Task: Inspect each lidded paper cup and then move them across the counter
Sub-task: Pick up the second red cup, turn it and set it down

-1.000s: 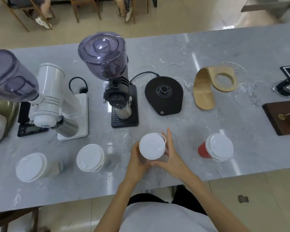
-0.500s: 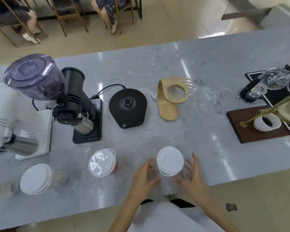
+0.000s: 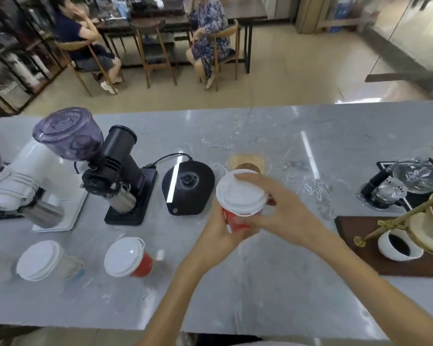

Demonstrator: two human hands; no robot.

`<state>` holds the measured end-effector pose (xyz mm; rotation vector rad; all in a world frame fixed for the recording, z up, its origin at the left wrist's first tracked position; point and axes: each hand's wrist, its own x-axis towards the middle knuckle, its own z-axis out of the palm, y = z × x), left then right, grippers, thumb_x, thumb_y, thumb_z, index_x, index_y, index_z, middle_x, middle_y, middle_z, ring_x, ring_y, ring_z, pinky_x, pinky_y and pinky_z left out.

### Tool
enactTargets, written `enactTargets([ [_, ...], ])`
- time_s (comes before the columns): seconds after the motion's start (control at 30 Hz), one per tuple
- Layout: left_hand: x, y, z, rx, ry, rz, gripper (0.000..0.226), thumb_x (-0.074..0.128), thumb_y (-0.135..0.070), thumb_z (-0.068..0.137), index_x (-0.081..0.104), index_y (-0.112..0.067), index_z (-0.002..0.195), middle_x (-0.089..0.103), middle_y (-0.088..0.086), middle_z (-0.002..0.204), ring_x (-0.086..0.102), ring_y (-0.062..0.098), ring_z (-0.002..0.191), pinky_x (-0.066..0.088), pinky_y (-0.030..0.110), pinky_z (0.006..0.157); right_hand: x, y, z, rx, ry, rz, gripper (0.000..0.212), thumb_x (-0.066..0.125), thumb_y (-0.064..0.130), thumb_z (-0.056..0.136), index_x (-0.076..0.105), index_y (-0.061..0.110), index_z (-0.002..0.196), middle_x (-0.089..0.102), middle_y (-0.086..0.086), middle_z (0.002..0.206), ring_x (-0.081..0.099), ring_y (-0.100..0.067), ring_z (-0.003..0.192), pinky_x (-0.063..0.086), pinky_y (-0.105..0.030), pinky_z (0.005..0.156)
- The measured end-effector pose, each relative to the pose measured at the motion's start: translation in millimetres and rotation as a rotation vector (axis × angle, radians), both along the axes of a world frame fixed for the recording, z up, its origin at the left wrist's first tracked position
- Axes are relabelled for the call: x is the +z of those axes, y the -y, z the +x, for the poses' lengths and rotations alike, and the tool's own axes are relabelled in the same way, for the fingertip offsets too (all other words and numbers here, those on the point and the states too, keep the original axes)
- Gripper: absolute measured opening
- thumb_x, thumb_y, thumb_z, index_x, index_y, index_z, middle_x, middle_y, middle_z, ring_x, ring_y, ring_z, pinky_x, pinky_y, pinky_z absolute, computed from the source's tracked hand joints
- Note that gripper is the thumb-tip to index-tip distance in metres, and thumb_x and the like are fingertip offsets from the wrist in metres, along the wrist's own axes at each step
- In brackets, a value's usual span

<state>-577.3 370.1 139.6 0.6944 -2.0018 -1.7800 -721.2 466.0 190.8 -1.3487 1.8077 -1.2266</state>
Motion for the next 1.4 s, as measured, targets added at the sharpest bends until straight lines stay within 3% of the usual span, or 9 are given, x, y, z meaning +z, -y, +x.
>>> enactTargets([
  [0.07, 54.2, 16.3, -20.4, 0.033, -0.052, -0.1, 0.086, 0.083, -0.039, 0.074, 0.028, -0.054, 0.138, 0.058, -0.018, 0.13, 0.063, 0.006, 0.115, 0.057, 0.026, 0.089, 66.1, 14.1, -31.7, 0.06, -0.063, -0.082, 0.069, 0.09, 0.04, 0.065, 0.058, 0.053, 0.125, 0.059, 0.03, 0.125, 0.059, 0.007, 0.112, 0.05, -0.008, 0.085],
  [0.17, 133.7, 45.1, -53.4, 0.046, -0.258, -0.108, 0.061, 0.06, -0.062, 0.083, 0.043, -0.043, 0.138, 0.061, -0.014, 0.133, 0.062, 0.008, 0.119, 0.058, 0.029, 0.089, 168.3, 30.4, -77.0, 0.108, -0.104, -0.196, 0.063, 0.088, 0.04, 0.067, 0.063, 0.045, 0.125, 0.067, 0.022, 0.119, 0.066, 0.003, 0.104, 0.055, -0.011, 0.075],
  [0.33, 246.1, 79.2, -114.6, -0.283, -0.453, 0.514, 0.073, 0.037, -0.068, 0.095, 0.059, -0.012, 0.136, 0.068, 0.014, 0.126, 0.066, 0.034, 0.114, 0.056, 0.052, 0.093, 309.8, 50.2, -128.9, 0.206, -0.163, -0.307, 0.058, 0.086, 0.042, 0.07, 0.064, 0.046, 0.123, 0.075, 0.014, 0.113, 0.074, -0.006, 0.1, 0.059, -0.02, 0.071],
  [0.5, 323.6, 74.1, -163.0, -0.534, -0.754, 0.85, 0.063, 0.052, -0.054, 0.098, 0.061, -0.001, 0.131, 0.062, 0.021, 0.119, 0.064, 0.033, 0.1, 0.06, 0.044, 0.079, 396.1, 63.6, -157.3, 0.208, -0.267, -0.349, 0.091, 0.086, 0.064, 0.055, 0.054, 0.036, 0.136, 0.072, 0.0, 0.124, 0.071, -0.021, 0.112, 0.059, -0.038, 0.089],
  [0.7, 350.3, 68.9, -185.2, -0.523, -0.798, 0.864, 0.063, 0.05, -0.053, 0.099, 0.063, 0.001, 0.129, 0.063, 0.021, 0.114, 0.063, 0.03, 0.092, 0.059, 0.033, 0.067, 426.4, 61.5, -169.6, 0.227, -0.302, -0.331, 0.089, 0.085, 0.065, 0.053, 0.055, 0.034, 0.131, 0.074, -0.001, 0.119, 0.072, -0.022, 0.109, 0.061, -0.031, 0.081],
  [0.93, 342.2, 68.9, -193.7, -0.393, -0.826, 0.834, 0.064, 0.052, -0.053, 0.098, 0.06, -0.001, 0.133, 0.065, 0.023, 0.12, 0.063, 0.035, 0.101, 0.058, 0.042, 0.079, 413.8, 63.3, -182.8, 0.285, -0.146, -0.289, 0.103, 0.089, 0.057, 0.055, 0.045, 0.033, 0.146, 0.063, -0.006, 0.137, 0.066, -0.027, 0.12, 0.058, -0.038, 0.089],
  [1.1, 341.9, 54.9, -205.9, 0.14, -1.032, 0.423, 0.061, 0.07, -0.048, 0.077, 0.049, -0.014, 0.123, 0.07, 0.014, 0.119, 0.073, 0.03, 0.104, 0.06, 0.05, 0.089, 403.6, 72.4, -173.0, 0.179, -0.047, -0.34, 0.128, 0.092, 0.058, 0.04, 0.026, 0.051, 0.149, 0.053, -0.009, 0.141, 0.068, -0.03, 0.115, 0.058, -0.052, 0.089],
  [1.23, 343.3, 45.7, -209.4, 0.322, -1.09, 0.15, 0.053, 0.077, -0.039, 0.071, 0.043, -0.02, 0.108, 0.067, 0.005, 0.111, 0.072, 0.005, 0.09, 0.06, 0.023, 0.079, 400.5, 79.2, -159.5, 0.013, -0.099, -0.399, 0.112, 0.087, 0.047, 0.051, 0.03, 0.041, 0.148, 0.059, -0.012, 0.132, 0.07, -0.033, 0.11, 0.058, -0.058, 0.088],
  [1.4, 337.0, 55.3, -195.5, -0.052, -0.904, 0.726, 0.065, 0.071, -0.054, 0.079, 0.056, -0.013, 0.128, 0.069, 0.017, 0.122, 0.071, 0.033, 0.107, 0.058, 0.059, 0.088, 408.6, 74.4, -160.0, 0.062, -0.172, -0.418, 0.087, 0.084, 0.044, 0.061, 0.046, 0.032, 0.138, 0.069, -0.006, 0.121, 0.074, -0.022, 0.103, 0.062, -0.046, 0.082],
])
